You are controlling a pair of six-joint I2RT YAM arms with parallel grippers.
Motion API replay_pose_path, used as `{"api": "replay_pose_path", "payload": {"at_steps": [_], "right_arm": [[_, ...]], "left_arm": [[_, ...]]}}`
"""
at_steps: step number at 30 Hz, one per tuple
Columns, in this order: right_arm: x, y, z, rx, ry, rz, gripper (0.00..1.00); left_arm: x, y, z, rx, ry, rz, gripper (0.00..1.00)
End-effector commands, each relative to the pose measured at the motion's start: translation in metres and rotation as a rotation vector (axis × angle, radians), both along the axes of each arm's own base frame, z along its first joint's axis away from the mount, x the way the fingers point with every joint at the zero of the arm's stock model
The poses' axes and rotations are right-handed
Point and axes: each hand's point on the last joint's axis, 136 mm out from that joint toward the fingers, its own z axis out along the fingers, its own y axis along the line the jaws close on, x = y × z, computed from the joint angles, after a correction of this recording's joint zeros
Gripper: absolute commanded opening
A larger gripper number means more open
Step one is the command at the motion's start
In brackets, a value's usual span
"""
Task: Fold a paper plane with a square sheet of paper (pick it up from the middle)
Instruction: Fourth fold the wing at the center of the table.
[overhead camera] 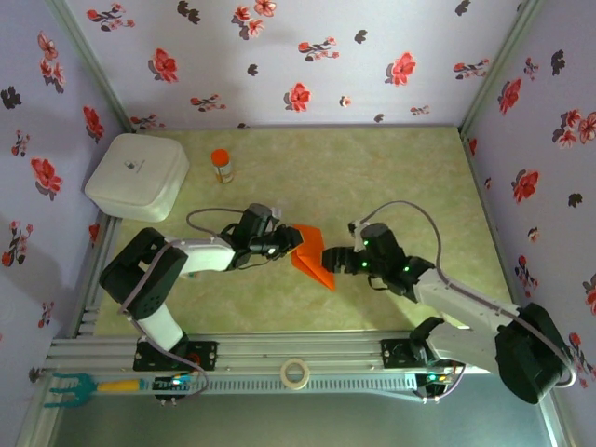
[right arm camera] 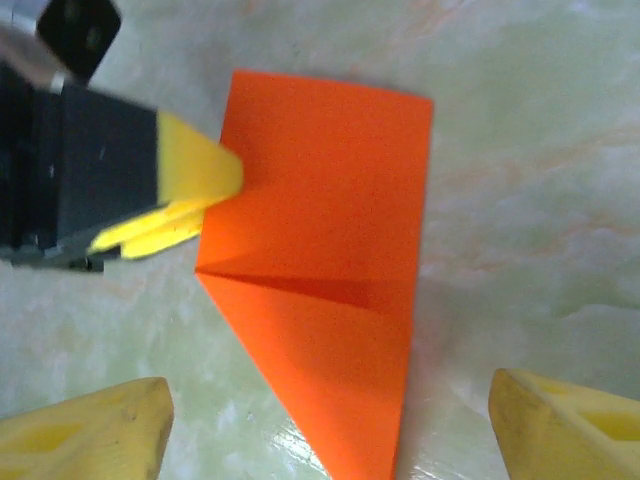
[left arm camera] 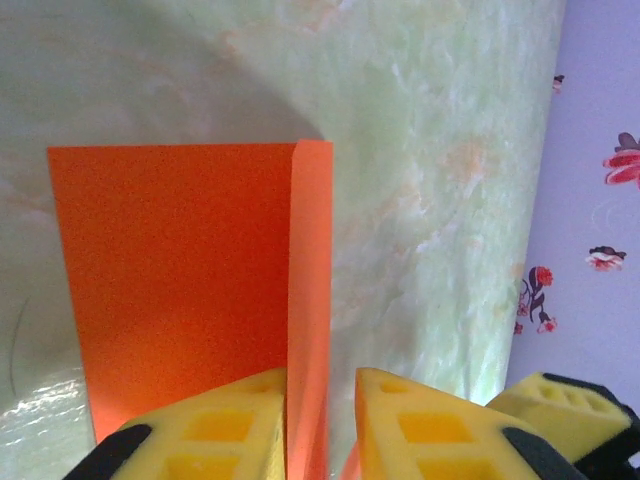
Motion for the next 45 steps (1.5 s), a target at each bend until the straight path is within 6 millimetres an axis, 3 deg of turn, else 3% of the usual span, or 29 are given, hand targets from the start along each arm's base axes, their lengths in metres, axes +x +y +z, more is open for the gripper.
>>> {"api": "replay_pose_path", "payload": {"at_steps": [1, 10, 13, 25, 45], "right_arm": [[-0.003, 0.0, -0.007, -0.151, -0.137, 0.027, 0.77], [-0.031, 0.02, -0.023, -0.342, -0.404, 0.247, 0.49], [-0.034, 0.027, -0.028, -0.404, -0.468, 0.293, 0.44], [-0.017, 0.023, -0.05, -0.617, -0.531, 0.262, 0.43], [-0.012, 0.022, -0.06, -0.631, -0.53, 0.237, 0.27]], "left_arm": [[0.003, -0.005, 0.007, -0.032, -0.029, -0.036, 0.23], [0.003, -0.001, 0.008, -0.036, -0.031, -0.03, 0.23], [0.004, -0.003, 0.008, -0.038, -0.028, -0.034, 0.21], [0.006, -0.004, 0.007, -0.043, -0.021, -0.028, 0.16], [0.007, -0.005, 0.008, -0.049, -0.021, -0.022, 0.19]]}}
